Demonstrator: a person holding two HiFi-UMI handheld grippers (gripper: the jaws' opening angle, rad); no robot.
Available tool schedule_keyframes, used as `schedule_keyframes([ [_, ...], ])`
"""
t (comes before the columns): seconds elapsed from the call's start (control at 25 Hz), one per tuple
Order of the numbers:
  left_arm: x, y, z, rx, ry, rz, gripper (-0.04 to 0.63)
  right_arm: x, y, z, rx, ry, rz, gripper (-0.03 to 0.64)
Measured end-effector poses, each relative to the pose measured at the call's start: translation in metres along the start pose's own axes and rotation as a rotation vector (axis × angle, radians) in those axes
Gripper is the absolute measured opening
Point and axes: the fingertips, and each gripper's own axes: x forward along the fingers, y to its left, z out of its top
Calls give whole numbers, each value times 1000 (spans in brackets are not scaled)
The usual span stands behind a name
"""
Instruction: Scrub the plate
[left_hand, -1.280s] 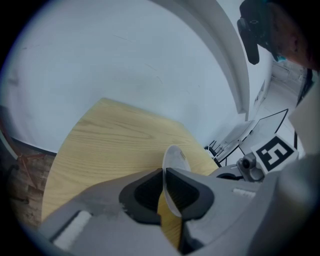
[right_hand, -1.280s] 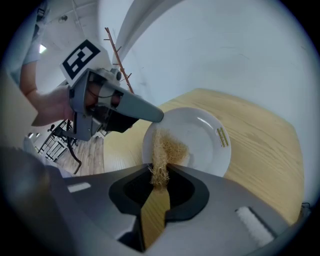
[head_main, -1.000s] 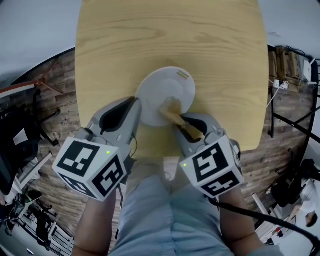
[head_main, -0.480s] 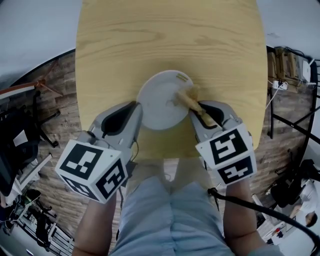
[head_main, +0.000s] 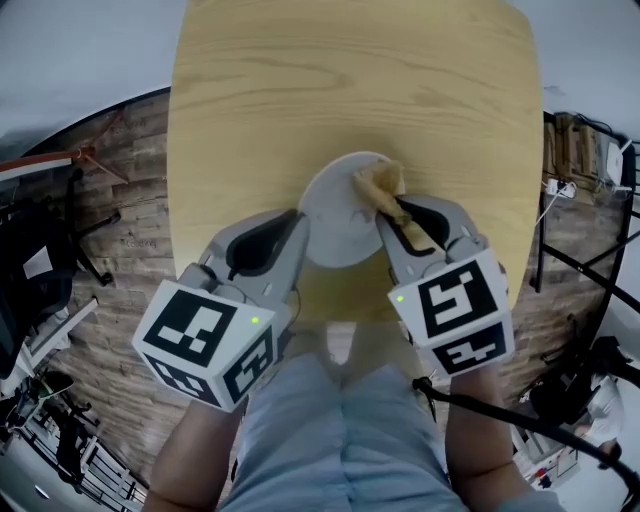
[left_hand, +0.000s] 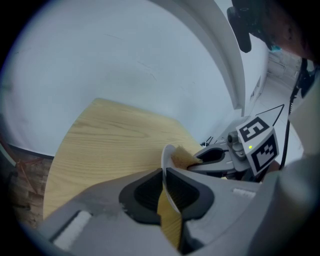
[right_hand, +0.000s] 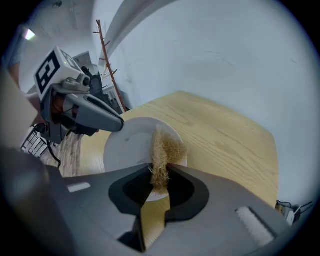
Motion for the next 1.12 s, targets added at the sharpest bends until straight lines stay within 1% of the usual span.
schedule_keyframes([
  [0.24, -2, 5, 4, -12, -20, 11, 44, 2, 35, 17, -65, -31, 74, 67],
  [0.4, -1, 8, 5, -14, -24, 18, 44, 4, 50, 10, -70, -19, 121, 67],
  [0.52, 0, 10, 5, -16, -23, 21, 44, 5, 51, -3, -58, 1, 134, 67],
  [0.72, -3, 14, 5, -10, -20, 28, 44, 6, 45, -22, -28, 37, 120, 67],
  [0.88, -4, 15, 4, -6, -16, 24, 44, 3, 26, -31, 6, 56, 70, 67],
  [1.0, -4, 13, 3, -6, -13, 19, 44, 0, 12, -29, 11, 51, 33, 67],
  [1.12, -2, 8, 3, -6, -15, 13, 44, -2, 7, -19, -2, 34, 18, 67],
])
